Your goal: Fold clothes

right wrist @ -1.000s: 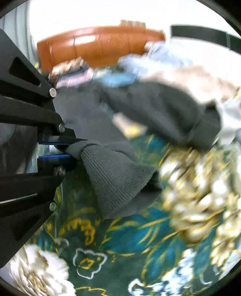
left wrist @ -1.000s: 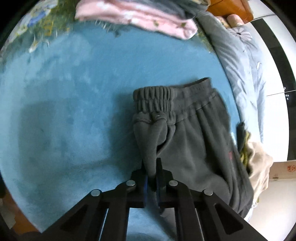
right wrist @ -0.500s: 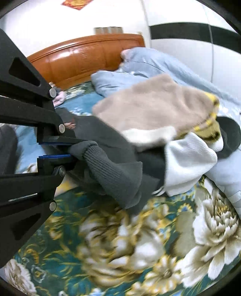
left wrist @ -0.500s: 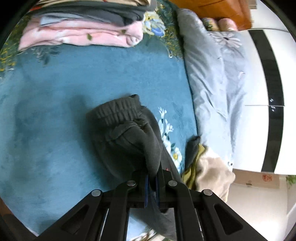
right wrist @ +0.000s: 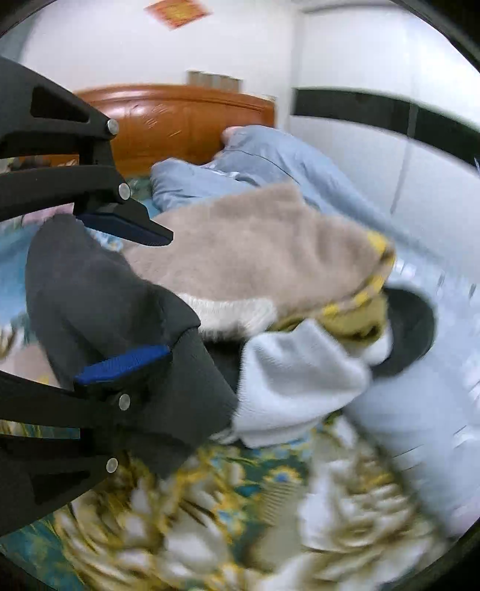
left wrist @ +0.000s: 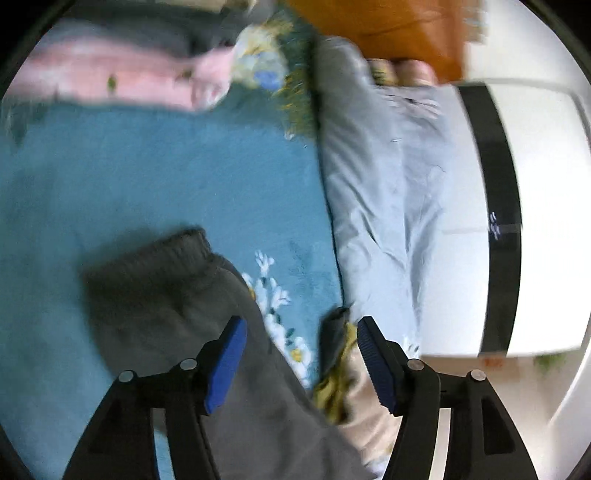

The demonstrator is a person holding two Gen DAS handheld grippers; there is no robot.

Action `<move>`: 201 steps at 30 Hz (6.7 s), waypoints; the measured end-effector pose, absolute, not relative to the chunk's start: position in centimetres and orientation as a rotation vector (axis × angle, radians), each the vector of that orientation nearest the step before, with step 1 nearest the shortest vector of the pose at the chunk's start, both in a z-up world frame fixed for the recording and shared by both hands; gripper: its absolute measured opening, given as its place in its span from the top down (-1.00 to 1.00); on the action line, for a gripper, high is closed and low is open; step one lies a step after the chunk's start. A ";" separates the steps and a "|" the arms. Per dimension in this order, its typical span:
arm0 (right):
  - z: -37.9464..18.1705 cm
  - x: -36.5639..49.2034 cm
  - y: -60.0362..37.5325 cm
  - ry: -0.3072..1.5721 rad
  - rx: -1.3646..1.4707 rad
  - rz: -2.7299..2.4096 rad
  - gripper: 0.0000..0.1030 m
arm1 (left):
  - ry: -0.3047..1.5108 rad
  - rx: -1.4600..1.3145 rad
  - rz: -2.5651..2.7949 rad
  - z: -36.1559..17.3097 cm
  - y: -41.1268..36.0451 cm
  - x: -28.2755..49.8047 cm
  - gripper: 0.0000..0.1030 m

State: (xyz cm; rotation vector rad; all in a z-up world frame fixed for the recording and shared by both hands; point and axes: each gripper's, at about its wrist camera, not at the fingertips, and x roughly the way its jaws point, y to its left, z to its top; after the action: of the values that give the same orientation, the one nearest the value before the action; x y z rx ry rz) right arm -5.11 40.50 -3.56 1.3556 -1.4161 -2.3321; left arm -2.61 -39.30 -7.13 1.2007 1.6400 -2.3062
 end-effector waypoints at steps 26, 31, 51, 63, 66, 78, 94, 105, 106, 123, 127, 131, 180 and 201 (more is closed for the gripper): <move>-10.2 1.1 39.1 -1.439 1.401 -2.510 -0.26 | 1.483 1.210 -2.037 -16.8 -38.9 0.9 -0.57; -11.8 -1.2 38.5 -1.634 1.398 -2.370 0.66 | 1.541 1.202 -2.010 -16.8 -38.9 1.3 -0.57; -16.0 1.6 40.0 -1.682 1.390 -2.403 -0.25 | 1.504 1.174 -2.012 -16.9 -38.0 0.9 -0.62; -10.7 1.7 38.1 -1.731 1.309 -2.352 0.72 | 1.581 1.125 -1.963 -15.4 -37.7 1.3 0.41; -5.7 2.3 37.5 -1.552 1.249 -2.398 0.73 | 1.511 1.135 -2.059 -12.3 -37.7 1.0 0.52; -10.2 8.3 37.5 -1.515 1.523 -2.310 0.73 | 1.444 1.361 -1.999 -12.1 -40.6 6.1 0.41; -1.5 7.1 29.6 -0.745 1.570 -2.691 0.73 | 1.511 1.143 -1.893 -8.7 -41.3 11.9 -0.17; 2.4 4.0 8.4 0.047 1.356 -2.643 0.72 | 1.511 1.235 -2.206 -4.1 -31.3 7.9 -0.17; 1.6 3.9 6.1 0.125 1.366 -2.596 0.72 | 1.522 1.246 -2.209 -4.0 -30.8 7.7 -0.17; -2.9 4.5 1.0 0.088 1.375 -2.174 -0.05 | 1.577 1.375 -2.123 -6.8 -27.3 8.5 -0.24; -2.4 2.8 7.4 -0.075 1.401 -2.267 -0.06 | 1.633 1.485 -2.145 -8.5 -24.3 6.6 -0.28; -3.0 2.9 12.1 -0.127 1.463 -2.322 -0.06 | 1.724 1.543 -2.195 -9.5 -21.2 5.3 -0.36; -6.1 2.4 10.9 -0.383 1.489 -2.040 -0.06 | 1.662 1.432 -2.263 -5.5 -28.8 7.5 -0.42; -7.3 0.9 10.8 -0.405 1.629 -2.071 -0.06 | 1.577 1.032 -2.113 -15.4 -43.4 10.9 -0.37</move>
State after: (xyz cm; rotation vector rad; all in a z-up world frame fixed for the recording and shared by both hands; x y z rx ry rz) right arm 0.86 10.79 -7.27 1.6287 -0.4049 -2.0712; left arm 10.85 -43.36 -15.37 1.0316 1.5769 -2.1128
